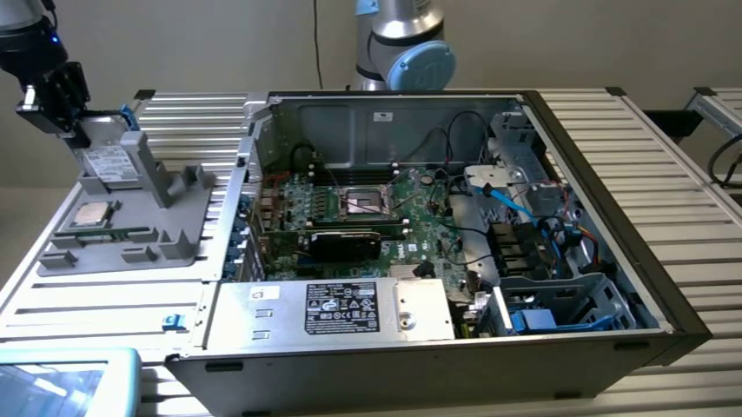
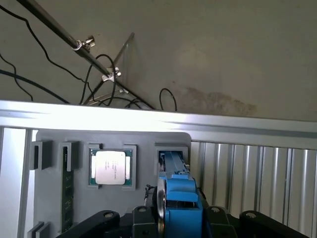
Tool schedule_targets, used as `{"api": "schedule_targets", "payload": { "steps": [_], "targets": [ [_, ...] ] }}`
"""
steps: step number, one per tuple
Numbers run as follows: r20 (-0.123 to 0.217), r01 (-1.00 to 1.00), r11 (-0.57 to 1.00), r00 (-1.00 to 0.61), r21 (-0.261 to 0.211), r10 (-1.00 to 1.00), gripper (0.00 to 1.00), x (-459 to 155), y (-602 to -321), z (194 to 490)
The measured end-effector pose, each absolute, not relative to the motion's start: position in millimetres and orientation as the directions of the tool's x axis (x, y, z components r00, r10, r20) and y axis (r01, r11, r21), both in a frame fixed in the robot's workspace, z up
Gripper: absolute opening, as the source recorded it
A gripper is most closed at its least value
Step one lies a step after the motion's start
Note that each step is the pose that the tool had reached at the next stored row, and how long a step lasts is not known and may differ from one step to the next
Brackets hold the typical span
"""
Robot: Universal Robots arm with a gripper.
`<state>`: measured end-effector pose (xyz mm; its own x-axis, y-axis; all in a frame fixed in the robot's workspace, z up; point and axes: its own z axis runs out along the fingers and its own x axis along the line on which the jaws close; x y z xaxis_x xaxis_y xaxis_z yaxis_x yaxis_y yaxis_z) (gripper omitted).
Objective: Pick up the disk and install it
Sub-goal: 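Pick up the disk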
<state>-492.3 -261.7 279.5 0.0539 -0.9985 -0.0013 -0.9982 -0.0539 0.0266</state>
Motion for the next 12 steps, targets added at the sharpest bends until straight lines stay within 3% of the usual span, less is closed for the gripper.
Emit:
{"api": "schedule_targets", "payload": {
  "steps": [8,10,12],
  "targets": [
    [-0.001,-0.998,-0.054,0.054,0.028,-0.999,0.38,-492.3,-261.7,278.9],
    [-0.002,-0.998,-0.054,0.054,0.03,-0.999,0.46,-492.3,-261.7,278.8],
    [-0.002,-0.998,-0.054,0.054,0.032,-0.999,0.46,-492.4,-261.7,278.8]
  ]
}}
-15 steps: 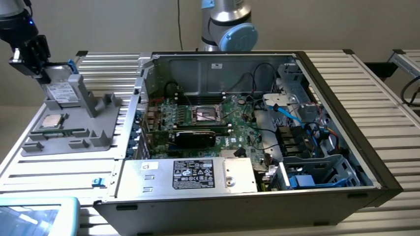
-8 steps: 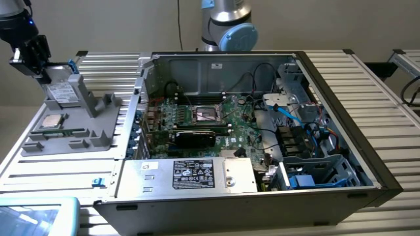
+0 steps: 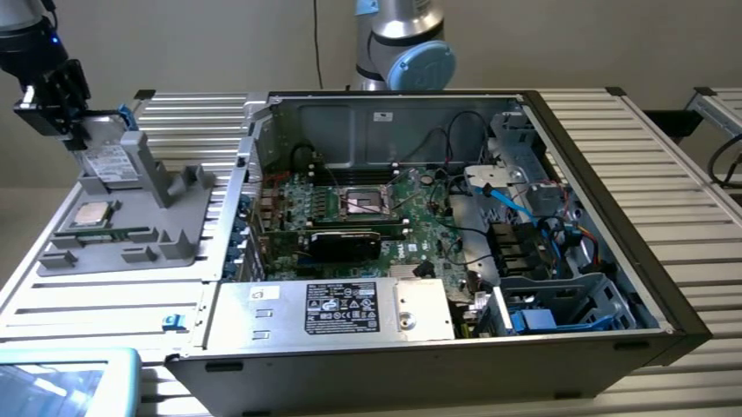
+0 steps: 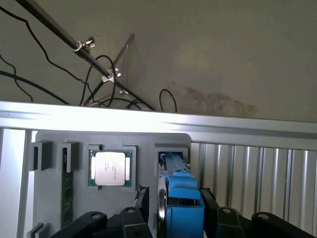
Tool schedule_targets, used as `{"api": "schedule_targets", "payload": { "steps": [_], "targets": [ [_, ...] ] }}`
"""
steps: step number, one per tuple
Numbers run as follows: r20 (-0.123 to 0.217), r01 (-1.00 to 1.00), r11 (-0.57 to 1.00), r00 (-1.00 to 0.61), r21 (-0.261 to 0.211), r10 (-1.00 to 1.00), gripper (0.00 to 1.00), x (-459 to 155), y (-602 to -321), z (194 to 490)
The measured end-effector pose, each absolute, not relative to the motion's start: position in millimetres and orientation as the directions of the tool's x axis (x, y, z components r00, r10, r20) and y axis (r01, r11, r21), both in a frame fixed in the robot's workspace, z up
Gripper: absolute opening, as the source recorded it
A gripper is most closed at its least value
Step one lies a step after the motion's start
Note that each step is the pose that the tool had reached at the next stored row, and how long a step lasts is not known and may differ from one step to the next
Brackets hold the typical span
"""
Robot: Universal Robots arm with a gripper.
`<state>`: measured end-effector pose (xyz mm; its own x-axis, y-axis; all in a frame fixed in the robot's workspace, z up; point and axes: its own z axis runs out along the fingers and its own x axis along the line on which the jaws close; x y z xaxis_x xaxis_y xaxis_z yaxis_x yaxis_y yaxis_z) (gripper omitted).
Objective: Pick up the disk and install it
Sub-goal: 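Pick up the disk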
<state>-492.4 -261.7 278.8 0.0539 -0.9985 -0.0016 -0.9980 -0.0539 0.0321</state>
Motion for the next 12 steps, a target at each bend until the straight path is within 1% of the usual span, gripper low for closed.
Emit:
{"api": "schedule_targets", "payload": {
  "steps": [1,12],
  "targets": [
    [-0.002,-0.998,-0.054,0.054,0.032,-0.999,0.53,-492.4,-261.7,278.9],
    [-0.004,-0.997,-0.073,0.073,0.032,-0.997,0.53,-493.6,-261.8,278.9]
  ]
}}
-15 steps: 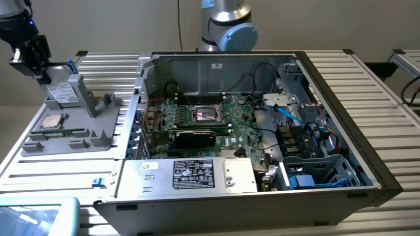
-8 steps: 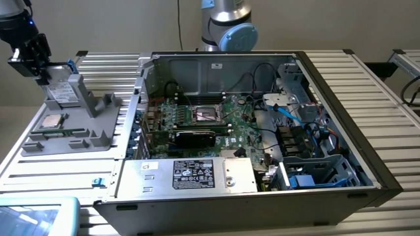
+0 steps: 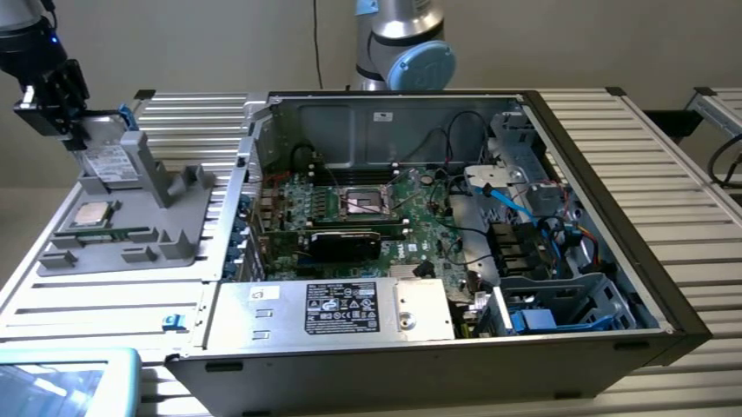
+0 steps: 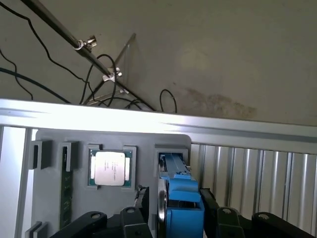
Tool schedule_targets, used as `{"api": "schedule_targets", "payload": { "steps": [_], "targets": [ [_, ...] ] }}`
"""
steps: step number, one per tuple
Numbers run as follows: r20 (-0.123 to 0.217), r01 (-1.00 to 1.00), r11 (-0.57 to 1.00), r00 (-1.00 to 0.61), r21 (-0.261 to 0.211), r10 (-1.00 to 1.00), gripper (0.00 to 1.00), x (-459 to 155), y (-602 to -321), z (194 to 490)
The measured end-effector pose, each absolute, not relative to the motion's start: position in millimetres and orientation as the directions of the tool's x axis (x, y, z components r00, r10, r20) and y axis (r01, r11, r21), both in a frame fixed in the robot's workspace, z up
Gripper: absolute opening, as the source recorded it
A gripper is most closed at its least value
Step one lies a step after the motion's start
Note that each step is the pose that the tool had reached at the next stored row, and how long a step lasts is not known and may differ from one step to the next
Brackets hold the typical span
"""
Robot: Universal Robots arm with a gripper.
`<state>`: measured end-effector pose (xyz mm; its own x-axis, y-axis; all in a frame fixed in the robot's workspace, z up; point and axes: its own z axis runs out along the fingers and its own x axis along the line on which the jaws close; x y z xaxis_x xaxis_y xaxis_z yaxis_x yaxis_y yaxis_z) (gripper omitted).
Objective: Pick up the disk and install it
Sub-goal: 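Pick up the disk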
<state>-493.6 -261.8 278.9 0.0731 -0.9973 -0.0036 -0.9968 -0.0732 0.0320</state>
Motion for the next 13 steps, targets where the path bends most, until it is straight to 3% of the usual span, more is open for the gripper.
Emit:
{"api": "schedule_targets", "payload": {
  "steps": [6,13],
  "targets": [
    [-0.024,-0.997,-0.074,0.073,0.031,-0.997,0.53,-493.5,-264.1,278.7],
    [-0.025,-0.997,-0.074,0.073,0.031,-0.997,0.53,-493.5,-264.8,278.7]
  ]
}}
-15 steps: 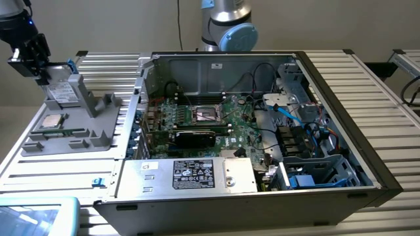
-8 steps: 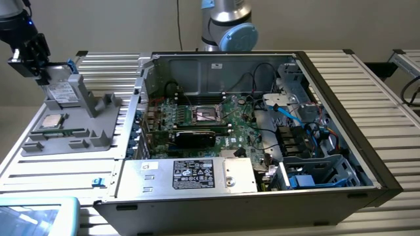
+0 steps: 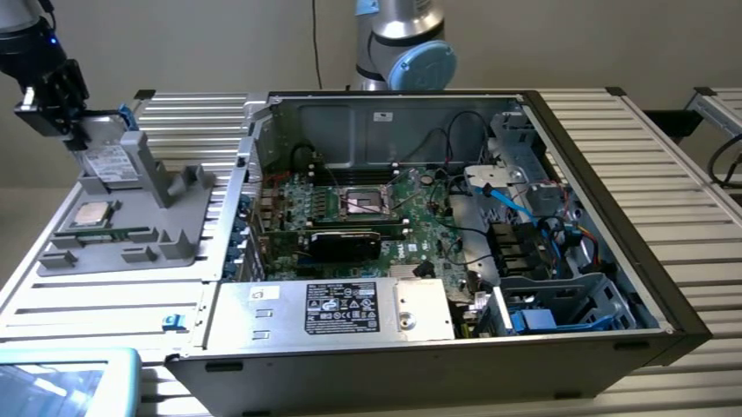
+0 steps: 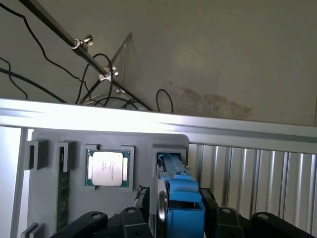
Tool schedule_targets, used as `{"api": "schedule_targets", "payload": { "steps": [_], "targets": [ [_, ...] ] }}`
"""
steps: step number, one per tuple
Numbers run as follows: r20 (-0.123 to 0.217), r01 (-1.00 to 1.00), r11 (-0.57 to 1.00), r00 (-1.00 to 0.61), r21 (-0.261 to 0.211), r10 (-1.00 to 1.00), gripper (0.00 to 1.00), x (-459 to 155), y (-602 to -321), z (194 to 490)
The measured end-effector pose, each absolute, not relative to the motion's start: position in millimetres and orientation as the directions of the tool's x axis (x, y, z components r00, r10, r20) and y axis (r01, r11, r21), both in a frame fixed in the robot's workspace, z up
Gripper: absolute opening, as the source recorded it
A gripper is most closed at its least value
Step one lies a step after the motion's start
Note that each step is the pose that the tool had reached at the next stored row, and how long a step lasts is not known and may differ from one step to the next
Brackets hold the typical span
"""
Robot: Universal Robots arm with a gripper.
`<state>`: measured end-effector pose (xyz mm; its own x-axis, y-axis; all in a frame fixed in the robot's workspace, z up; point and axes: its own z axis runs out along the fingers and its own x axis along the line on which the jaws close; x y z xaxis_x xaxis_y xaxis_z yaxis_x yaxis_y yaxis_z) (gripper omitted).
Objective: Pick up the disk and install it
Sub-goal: 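Pick up the disk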
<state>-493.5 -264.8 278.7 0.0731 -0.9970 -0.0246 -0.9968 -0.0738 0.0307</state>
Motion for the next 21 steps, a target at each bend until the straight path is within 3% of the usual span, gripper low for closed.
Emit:
{"api": "schedule_targets", "payload": {
  "steps": [3,9,15,21],
  "targets": [
    [-0.025,-0.997,-0.074,0.073,0.031,-0.997,0.38,-493.5,-264.9,278.6],
    [-0.024,-0.997,-0.073,0.072,0.031,-0.997,0.38,-493.5,-265.1,278.7],
    [0.007,-0.997,-0.069,0.069,0.032,-0.998,0.38,-493.5,-265.0,284.0],
    [0.013,-0.997,-0.069,0.069,0.032,-0.998,0.38,-493.5,-265.1,283.8]
  ]
}}
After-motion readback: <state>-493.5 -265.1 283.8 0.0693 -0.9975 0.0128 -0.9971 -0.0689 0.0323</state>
